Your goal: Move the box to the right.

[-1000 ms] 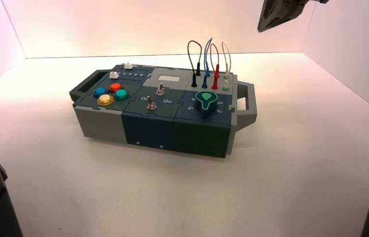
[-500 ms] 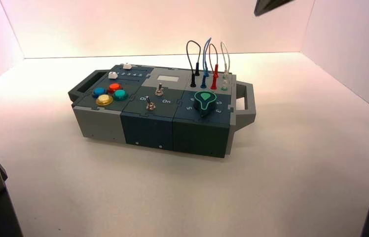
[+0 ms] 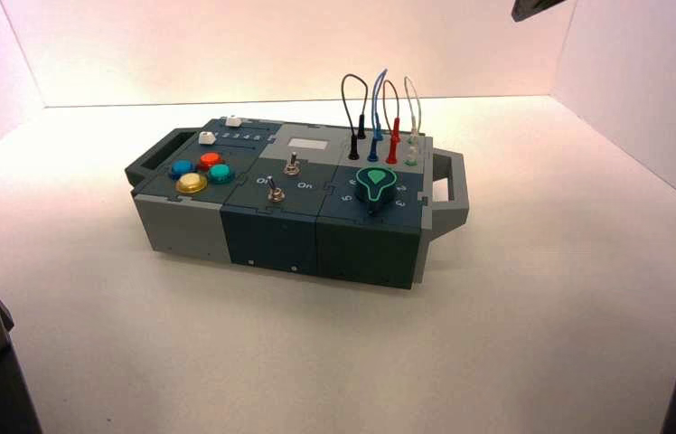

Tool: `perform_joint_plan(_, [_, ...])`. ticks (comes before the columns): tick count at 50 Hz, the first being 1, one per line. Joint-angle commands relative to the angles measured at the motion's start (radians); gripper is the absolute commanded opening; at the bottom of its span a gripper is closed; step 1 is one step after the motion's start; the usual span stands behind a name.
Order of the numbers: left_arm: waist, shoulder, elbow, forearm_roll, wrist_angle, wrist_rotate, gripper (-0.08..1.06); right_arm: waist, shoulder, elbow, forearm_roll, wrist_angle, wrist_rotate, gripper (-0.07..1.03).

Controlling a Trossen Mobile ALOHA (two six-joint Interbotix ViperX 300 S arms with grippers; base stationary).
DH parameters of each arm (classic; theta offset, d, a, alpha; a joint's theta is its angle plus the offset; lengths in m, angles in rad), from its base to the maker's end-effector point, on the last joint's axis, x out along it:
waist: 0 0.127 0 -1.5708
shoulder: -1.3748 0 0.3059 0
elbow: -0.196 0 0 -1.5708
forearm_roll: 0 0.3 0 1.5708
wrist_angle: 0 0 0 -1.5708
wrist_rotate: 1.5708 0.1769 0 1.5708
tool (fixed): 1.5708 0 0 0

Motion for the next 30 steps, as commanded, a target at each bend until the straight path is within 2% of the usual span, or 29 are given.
perform_joint_plan(1, [0.008, -0.014, -0.008, -0.002, -0.011, 0.002, -0.03, -0.005, -0.057, 0.023, -0.003, -0.051, -0.006, -0.02])
perform_joint_plan(15, [0.006, -0.017, -0.006, 0.000, -0.012, 0.005, -0.03, -0.005, -0.104, 0.095, -0.008, -0.107, -0.003, -0.02])
perform_joint_plan(24, [0.008, -0.015, -0.003, 0.000, -0.015, 0.005, -0.03, -0.005, -0.103, 0.107, -0.005, -0.133, -0.003, -0.02])
perform_joint_plan(30, [0.006, -0.012, -0.002, 0.002, -0.021, 0.005, -0.03, -0.005, -0.106, 0.120, -0.002, -0.160, 0.008, -0.02])
